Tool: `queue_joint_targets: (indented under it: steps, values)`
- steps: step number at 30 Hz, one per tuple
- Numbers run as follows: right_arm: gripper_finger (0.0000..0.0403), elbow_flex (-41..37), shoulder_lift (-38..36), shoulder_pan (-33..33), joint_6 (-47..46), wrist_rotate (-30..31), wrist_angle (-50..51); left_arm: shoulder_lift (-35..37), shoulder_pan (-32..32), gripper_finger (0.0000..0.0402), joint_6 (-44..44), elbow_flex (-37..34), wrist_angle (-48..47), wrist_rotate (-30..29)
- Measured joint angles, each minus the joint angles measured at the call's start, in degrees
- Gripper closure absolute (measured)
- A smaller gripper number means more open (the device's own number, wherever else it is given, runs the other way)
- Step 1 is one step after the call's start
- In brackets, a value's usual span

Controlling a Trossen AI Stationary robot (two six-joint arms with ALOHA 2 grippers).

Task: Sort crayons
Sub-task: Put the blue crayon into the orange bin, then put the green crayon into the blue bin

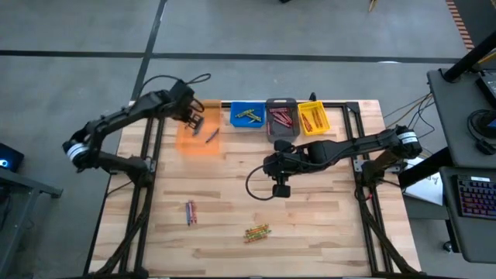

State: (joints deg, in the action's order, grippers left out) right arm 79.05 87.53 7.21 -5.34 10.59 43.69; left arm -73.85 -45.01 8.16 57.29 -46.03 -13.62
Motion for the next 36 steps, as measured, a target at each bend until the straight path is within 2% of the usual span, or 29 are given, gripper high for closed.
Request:
queue_joint_targets:
  steps: [9,17,29,36]
  values:
    - [0.0355,0.0,0.0,-1.8,-0.2,0.0,-0.2,-11.7,-5.1,0.0402,-5.7,1.2,1.3,0.9]
    - [0.0355,0.0,0.0,-2.3,0.0,0.0,-0.2,-16.2,-5.4,0.0384,-5.7,1.1,3.7,0.8]
    - [0.0355,0.0,0.0,-2.3,-0.8,0.0,-0.3,-15.8,-5.4,0.0328,-6.3,1.1,4.0,0.7]
    - [0.0355,0.0,0.0,-2.3,-3.4,0.0,-0.3,-7.3,-1.3,0.0326,-6.1,1.1,4.0,0.7]
